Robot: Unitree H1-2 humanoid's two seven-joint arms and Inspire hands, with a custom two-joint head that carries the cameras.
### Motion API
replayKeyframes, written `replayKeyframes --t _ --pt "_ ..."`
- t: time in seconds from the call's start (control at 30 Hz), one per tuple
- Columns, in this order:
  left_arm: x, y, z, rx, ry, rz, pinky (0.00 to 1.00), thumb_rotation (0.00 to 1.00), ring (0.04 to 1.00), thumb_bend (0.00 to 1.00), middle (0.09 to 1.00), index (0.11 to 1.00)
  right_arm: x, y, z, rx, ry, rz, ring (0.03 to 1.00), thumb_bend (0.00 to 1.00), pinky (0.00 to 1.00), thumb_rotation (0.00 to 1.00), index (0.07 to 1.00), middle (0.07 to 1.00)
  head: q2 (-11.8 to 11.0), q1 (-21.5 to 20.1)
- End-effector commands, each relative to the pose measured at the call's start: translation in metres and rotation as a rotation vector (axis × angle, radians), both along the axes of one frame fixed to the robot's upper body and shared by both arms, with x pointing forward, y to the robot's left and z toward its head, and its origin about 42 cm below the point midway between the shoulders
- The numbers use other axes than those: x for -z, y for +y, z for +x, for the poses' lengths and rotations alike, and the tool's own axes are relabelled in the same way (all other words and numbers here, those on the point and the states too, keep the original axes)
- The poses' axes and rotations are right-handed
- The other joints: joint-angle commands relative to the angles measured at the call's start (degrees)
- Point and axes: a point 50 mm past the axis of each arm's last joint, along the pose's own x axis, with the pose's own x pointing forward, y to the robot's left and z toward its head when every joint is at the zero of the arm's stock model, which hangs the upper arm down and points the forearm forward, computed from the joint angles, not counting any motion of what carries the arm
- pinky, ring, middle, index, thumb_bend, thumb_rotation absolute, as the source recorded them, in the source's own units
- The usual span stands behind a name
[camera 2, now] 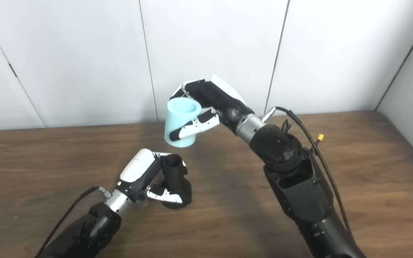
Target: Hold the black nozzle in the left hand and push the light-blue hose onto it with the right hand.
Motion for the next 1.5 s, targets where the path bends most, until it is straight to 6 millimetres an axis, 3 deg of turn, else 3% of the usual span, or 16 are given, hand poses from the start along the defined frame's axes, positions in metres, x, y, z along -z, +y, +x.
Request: replayKeyframes --t 0.0,0.8,1.1,1.47 --pt "0.093 -0.003 -0.067 -0.014 0.257 0.097 0.37 0.0 0.432 0.51 0.461 0.494 -0.025 0.003 -0.007 -0.018 -0.091 -0.018 0.447 0.52 0.35 0.0 0.487 0.478 0.2 0.3" --pt "0.091 -0.013 -0.069 -0.019 0.253 0.084 0.35 0.0 0.409 0.5 0.449 0.501 0.003 0.004 -0.008 -0.049 0.004 -0.099 0.437 0.52 0.34 0.0 0.493 0.481 1.9 2.9" --pt "0.091 -0.013 -0.068 -0.014 0.248 0.089 0.33 0.0 0.399 0.5 0.437 0.503 0.019 0.009 0.003 -0.039 0.009 -0.095 0.439 0.52 0.34 0.0 0.49 0.481 2.0 3.0" --pt "0.09 -0.012 -0.067 -0.017 0.248 0.082 0.32 0.0 0.392 0.5 0.43 0.502 0.025 0.016 0.011 0.008 0.004 -0.034 0.445 0.52 0.36 0.0 0.475 0.49 2.1 3.3"
